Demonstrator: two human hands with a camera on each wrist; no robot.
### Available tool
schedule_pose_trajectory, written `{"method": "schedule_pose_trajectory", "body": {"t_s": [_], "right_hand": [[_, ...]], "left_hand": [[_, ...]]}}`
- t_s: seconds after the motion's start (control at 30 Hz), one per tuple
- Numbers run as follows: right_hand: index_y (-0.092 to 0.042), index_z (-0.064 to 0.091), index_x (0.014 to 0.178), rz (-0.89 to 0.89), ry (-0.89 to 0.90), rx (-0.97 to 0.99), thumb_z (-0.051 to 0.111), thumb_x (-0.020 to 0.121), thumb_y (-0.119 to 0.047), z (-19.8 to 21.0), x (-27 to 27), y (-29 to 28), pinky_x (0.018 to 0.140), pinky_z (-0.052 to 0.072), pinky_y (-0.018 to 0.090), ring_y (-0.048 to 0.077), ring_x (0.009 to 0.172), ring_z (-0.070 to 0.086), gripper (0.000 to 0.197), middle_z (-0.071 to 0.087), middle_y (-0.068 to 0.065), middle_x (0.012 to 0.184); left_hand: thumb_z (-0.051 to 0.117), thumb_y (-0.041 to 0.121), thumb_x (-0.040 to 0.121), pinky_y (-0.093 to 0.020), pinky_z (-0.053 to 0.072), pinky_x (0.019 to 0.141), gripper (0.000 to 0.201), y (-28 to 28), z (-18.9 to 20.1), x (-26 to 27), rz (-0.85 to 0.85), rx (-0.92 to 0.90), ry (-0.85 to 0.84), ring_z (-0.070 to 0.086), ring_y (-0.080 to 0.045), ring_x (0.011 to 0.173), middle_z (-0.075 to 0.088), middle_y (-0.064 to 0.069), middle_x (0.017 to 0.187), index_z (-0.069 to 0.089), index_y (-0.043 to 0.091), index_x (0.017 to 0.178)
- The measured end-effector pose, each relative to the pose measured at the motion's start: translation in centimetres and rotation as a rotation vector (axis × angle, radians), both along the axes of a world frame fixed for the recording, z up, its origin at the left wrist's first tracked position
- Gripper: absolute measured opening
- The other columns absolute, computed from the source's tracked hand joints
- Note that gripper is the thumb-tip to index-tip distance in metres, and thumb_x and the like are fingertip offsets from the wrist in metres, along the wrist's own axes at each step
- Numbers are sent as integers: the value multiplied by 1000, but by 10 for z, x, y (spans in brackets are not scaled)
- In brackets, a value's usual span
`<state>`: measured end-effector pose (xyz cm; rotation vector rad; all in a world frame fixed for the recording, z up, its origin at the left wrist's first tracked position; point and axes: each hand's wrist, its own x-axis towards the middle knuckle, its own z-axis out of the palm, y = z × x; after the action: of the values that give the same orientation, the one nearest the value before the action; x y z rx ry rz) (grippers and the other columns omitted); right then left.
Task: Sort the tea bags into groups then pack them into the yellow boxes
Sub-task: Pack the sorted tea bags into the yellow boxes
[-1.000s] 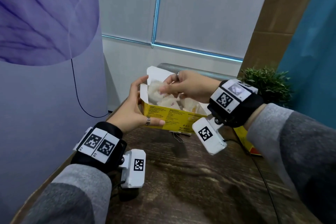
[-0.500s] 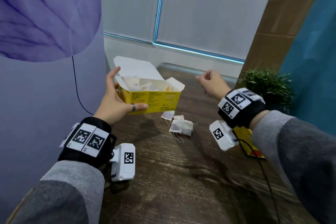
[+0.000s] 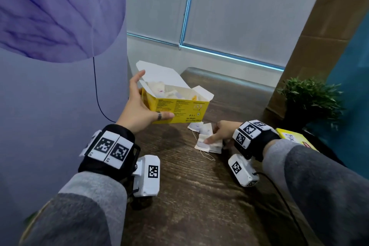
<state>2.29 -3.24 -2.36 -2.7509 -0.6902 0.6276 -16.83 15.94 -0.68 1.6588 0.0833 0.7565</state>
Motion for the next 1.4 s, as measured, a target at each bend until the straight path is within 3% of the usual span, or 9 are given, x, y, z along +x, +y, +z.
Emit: {"method": "schedule_pose_trajectory", "body": {"t_s": [0.2,0.3,0.57,0.67,0.77,0.87,0.97,1.17,1.4], "right_hand": [[-13,64,97,107,-40,70,80,70,-37,4,-15,-19,56,42,17,11,65,56,40,65,-3,78],[-7,64,97,64,-34,217,82,68,-32,17,-19,-35,66,47,29,18,71,60,43,68,9,87],[-3,58,106,-6,-242,753,77,73,-13,124,-41,-56,53,56,23,7,58,65,40,67,8,83],[-8,58,102,21,-114,928,76,73,-11,148,-53,-38,65,60,30,15,72,69,34,68,11,94],[-6,57,109,29,43,811,86,58,-23,143,-66,-15,87,52,54,35,101,65,60,65,22,115],[-1,52,121,46,177,644,80,68,-14,121,-71,3,91,50,53,34,101,64,60,63,19,118],[-11,52,120,123,-239,289,75,77,-32,111,-70,9,75,48,30,22,97,58,53,59,2,107],[-11,60,94,181,-533,345,67,83,-30,117,-63,-2,62,42,25,17,76,53,23,56,-1,78],[-8,59,102,119,-299,716,62,89,-18,126,-50,-22,50,49,24,9,57,61,16,64,5,78]], "left_hand": [[78,-6,62,-5,50,67,112,-3,2,0,-22,16,12,52,-14,106,43,-8,129,9,29,143],[79,-5,62,-9,52,69,113,-5,2,-1,-42,35,31,54,-12,102,45,-6,126,8,31,143],[81,-3,60,-13,53,71,115,-12,0,1,-113,76,81,55,-1,94,49,10,109,9,32,143],[83,1,58,-23,52,82,117,-15,0,2,-157,89,118,55,-5,100,47,12,110,9,36,142],[86,4,56,-20,53,80,119,-18,0,2,-194,93,125,60,-13,99,52,2,114,12,39,141],[91,20,43,-31,53,88,117,-20,-2,0,-244,46,98,62,-19,106,56,-5,123,20,51,131],[93,18,43,-27,53,86,115,-22,0,-2,-286,17,88,60,-15,110,51,0,130,22,55,125],[83,11,48,-26,54,84,114,-22,1,-1,-286,3,77,59,-16,109,50,-1,130,17,45,134],[82,2,57,-24,56,79,110,-22,2,-1,-285,14,90,60,-14,105,48,0,127,16,48,132]]}}
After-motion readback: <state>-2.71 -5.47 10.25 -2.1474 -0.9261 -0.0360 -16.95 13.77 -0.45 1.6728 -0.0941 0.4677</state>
